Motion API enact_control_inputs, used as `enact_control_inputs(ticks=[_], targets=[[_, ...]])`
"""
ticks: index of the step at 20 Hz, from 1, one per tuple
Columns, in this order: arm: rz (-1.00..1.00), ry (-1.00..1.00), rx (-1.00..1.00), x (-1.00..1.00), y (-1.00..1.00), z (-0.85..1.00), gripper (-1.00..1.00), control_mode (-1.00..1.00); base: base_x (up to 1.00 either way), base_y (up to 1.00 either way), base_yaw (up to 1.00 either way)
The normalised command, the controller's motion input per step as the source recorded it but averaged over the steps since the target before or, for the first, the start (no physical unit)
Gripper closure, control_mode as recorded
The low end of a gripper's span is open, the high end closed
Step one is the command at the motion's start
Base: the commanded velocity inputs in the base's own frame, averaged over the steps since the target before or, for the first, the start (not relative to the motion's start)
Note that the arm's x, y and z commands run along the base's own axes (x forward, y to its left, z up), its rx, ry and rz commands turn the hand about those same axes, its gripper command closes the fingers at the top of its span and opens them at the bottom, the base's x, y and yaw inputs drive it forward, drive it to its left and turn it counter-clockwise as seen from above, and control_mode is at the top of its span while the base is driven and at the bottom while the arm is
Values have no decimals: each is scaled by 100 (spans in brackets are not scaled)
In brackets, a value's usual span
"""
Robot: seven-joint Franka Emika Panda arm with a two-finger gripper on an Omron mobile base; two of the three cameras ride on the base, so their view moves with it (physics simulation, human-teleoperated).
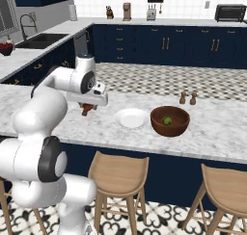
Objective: Pick the chicken drumstick and lime from their plates and place them in the bowl. Then put the bowl in the fridge.
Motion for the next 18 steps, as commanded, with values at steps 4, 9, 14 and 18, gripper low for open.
enact_control_inputs(ticks=[4, 9, 14, 18], targets=[[0, 5, -1, 0, -100, 0, 100, -100, 0, 0, 0], [0, -1, -14, -4, -100, 0, 100, -100, 0, 0, 0], [0, 0, -18, 4, -100, 3, 100, -100, 0, 0, 0], [0, 0, -10, 18, -100, 6, 100, -100, 0, 0, 0]])
